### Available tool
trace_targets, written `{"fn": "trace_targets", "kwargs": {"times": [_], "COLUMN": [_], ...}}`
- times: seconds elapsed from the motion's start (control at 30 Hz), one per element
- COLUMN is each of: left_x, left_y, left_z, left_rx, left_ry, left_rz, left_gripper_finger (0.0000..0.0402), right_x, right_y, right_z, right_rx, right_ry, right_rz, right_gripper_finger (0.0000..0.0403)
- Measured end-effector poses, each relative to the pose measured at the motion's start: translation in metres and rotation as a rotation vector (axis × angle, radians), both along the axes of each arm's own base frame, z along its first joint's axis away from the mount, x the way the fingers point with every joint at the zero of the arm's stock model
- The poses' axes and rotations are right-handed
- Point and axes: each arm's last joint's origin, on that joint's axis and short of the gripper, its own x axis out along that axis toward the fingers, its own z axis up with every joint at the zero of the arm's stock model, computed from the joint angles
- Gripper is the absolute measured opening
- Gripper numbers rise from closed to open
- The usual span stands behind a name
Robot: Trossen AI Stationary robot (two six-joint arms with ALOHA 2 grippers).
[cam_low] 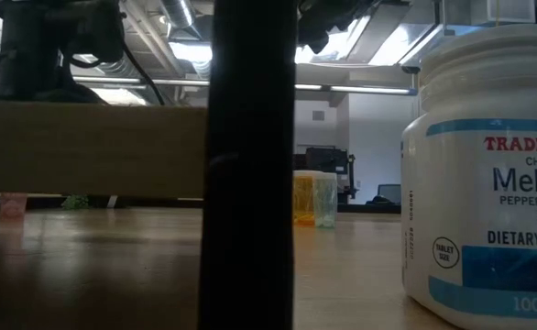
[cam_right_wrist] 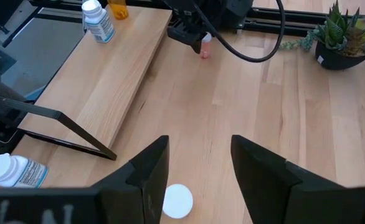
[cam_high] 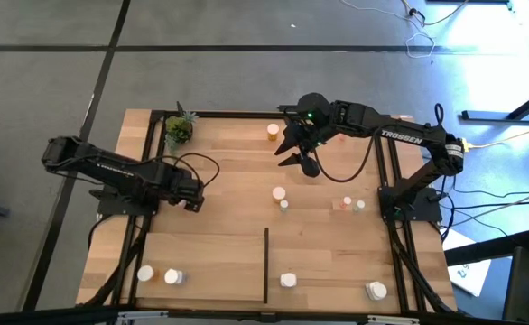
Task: Pick and place medicine bottles onto shelf by color
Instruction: Put the bottom left small red pill bottle on the shelf
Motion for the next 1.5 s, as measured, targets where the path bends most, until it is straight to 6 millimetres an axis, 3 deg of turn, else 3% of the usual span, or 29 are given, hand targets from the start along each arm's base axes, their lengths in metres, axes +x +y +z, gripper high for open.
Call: {"fn": "trace_targets", "kwargs": {"times": [0.5, 1.03, 1.37, 1.5], "left_x": [0.0, 0.0, 0.0, 0.007], "left_y": [-0.002, -0.002, -0.002, -0.004], "left_z": [0.0, 0.0, 0.001, 0.013], "left_rx": [0.006, 0.006, -0.004, -0.024], "left_ry": [0.001, 0.001, 0.0, -0.044], "left_rz": [-0.012, -0.009, -0.009, -0.029], "left_gripper_finger": [0.0226, 0.0111, 0.0097, 0.0096], "right_x": [-0.001, -0.001, -0.001, -0.001], "right_y": [0.004, 0.004, 0.004, 0.004], "right_z": [0.001, 0.001, 0.001, 0.001], "right_rx": [0.045, 0.048, 0.048, 0.048], "right_ry": [-0.042, -0.042, -0.042, -0.042], "right_rz": [0.129, 0.129, 0.129, 0.128], "right_gripper_finger": [0.0174, 0.0174, 0.0174, 0.0174]}}
